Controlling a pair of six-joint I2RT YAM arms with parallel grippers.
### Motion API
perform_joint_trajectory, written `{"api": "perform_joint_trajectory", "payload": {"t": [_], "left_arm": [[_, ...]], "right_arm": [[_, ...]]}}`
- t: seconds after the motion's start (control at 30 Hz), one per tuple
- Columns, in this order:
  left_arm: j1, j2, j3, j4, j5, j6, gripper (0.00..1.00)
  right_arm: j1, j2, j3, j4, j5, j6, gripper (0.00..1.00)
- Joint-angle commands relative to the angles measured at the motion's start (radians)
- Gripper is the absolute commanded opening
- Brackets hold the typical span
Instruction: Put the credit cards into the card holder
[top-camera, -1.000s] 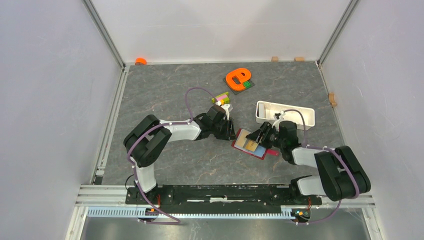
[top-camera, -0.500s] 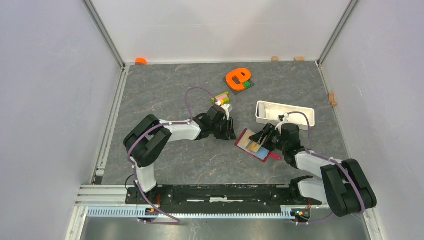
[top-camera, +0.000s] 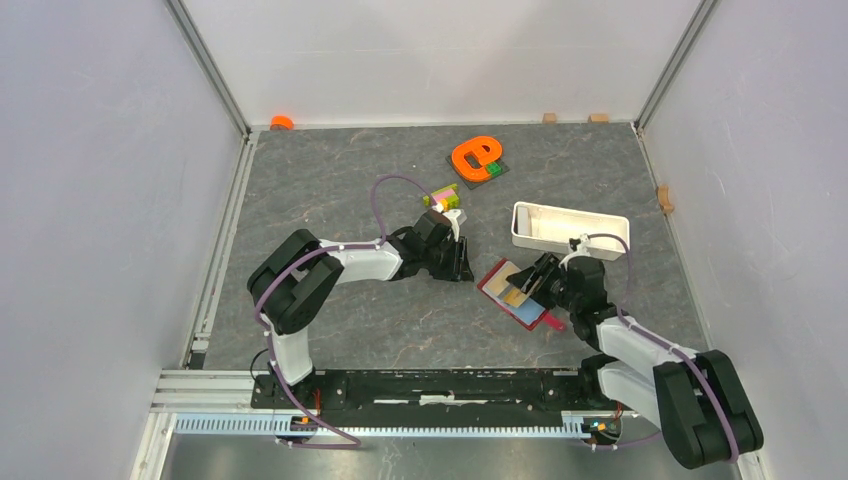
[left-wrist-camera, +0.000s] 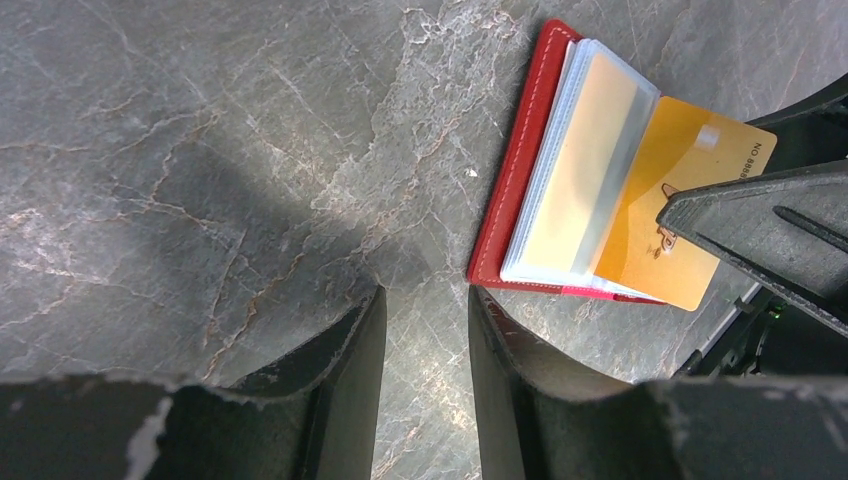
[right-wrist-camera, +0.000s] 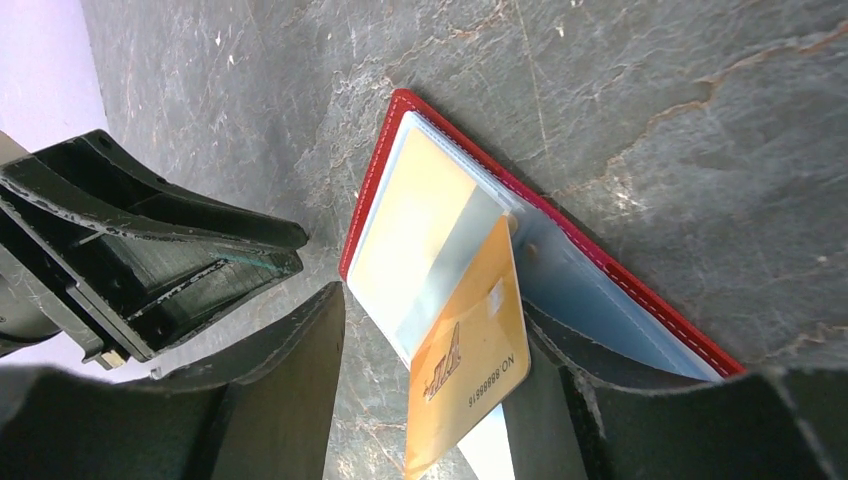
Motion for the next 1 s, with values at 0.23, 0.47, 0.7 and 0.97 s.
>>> {"api": "perform_joint_trajectory", "payload": {"t": [0.23,0.47,0.7,0.97], "left_arm": [[-0.015,0.024,0.046,-0.005,0.032,0.033,0.43],[-0.035,0.055,0.123,-0.004,0.065,0.046,0.43],[-0.065,0.113,0.187,0.011,0.098,0.048,0.42],[-0.078,0.13,0.191,0.037,0.113,0.038,0.42]], "right_arm": [[-0.004,-0.08,-0.034,-0.184,0.125,0.019,0.59],[-0.005,-0.148,-0.009,-0.275,0.16,0.017,0.61],[-0.004,-0.19,0.01,-0.335,0.177,0.022,0.6],[-0.005,-0.271,0.037,-0.409,0.233,0.045,0.59]]}}
